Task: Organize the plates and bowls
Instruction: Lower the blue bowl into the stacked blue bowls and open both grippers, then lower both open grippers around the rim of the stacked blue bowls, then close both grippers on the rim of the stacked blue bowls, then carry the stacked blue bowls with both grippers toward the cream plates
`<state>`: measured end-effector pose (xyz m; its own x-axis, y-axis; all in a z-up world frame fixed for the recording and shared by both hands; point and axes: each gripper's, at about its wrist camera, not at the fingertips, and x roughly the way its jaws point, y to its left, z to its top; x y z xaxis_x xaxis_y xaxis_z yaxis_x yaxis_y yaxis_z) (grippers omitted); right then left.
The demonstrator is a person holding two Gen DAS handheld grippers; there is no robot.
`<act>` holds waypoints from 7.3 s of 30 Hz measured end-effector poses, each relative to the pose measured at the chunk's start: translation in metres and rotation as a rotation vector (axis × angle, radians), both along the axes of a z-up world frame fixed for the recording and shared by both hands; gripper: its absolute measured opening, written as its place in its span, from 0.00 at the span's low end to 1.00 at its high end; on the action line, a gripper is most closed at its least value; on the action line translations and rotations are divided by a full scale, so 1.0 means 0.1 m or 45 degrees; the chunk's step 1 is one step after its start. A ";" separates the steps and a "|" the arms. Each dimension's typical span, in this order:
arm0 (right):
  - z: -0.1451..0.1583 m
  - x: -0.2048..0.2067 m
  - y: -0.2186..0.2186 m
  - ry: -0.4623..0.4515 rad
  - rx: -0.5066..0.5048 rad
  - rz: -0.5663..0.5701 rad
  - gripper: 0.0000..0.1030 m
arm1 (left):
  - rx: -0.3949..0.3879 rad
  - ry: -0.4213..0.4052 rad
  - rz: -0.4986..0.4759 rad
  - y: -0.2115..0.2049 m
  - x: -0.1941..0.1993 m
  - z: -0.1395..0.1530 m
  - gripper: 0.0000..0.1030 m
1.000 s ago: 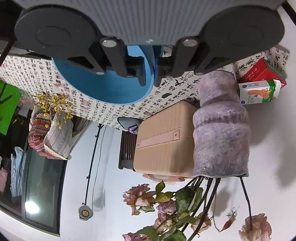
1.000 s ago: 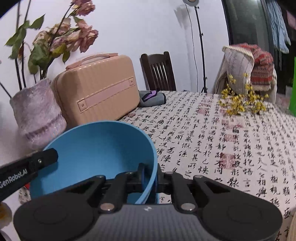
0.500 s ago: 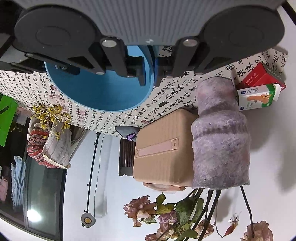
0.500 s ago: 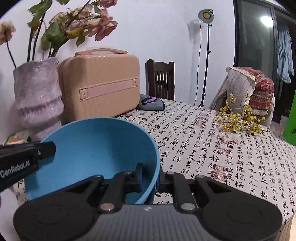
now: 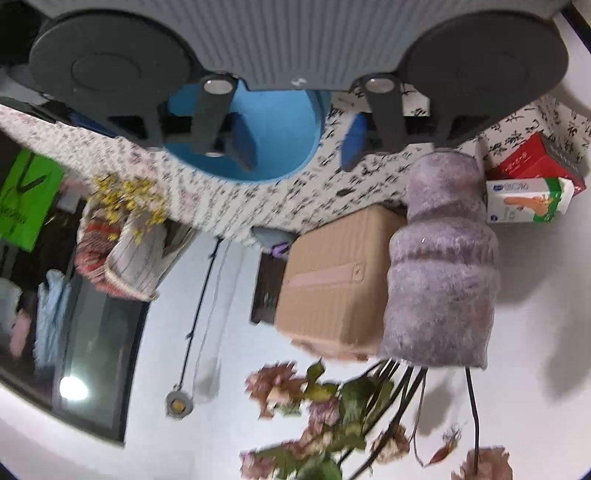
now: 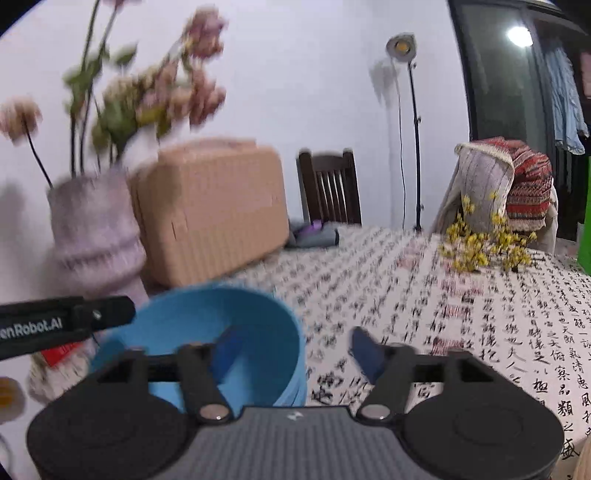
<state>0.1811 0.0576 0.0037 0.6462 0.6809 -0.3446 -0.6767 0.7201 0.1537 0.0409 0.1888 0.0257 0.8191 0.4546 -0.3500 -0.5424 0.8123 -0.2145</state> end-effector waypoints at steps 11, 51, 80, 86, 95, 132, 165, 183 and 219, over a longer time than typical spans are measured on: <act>-0.04 -0.30 -0.78 0.012 0.078 0.003 1.00 | -0.056 -0.134 -0.167 -0.11 -0.33 -0.17 1.00; 0.07 0.13 -0.71 0.098 0.113 -0.286 1.00 | -0.065 -0.102 -0.585 0.60 0.54 0.23 1.00; 0.25 -0.22 -0.55 0.122 0.097 -0.319 1.00 | -0.171 -0.072 -0.547 0.46 0.07 0.03 1.00; 0.27 -0.11 -0.51 0.169 0.083 -0.308 1.00 | -0.210 -0.083 -0.513 0.52 0.15 0.03 1.00; 0.15 0.09 -0.54 0.325 0.092 -0.294 1.00 | -0.269 -0.005 -0.489 0.70 0.35 -0.03 1.00; -0.11 0.42 -0.16 0.620 0.119 -0.149 1.00 | -0.301 0.197 -0.612 0.85 0.65 -0.08 1.00; -0.33 0.56 0.05 0.852 -0.063 -0.085 0.67 | -0.440 0.587 -0.553 0.92 0.85 -0.39 0.79; -0.33 0.51 0.21 0.934 -0.117 -0.046 0.37 | -0.446 0.645 -0.464 0.84 0.90 -0.39 0.36; -0.13 0.44 -0.16 0.963 -0.083 -0.112 0.32 | -0.383 0.646 -0.486 0.59 0.96 -0.23 0.36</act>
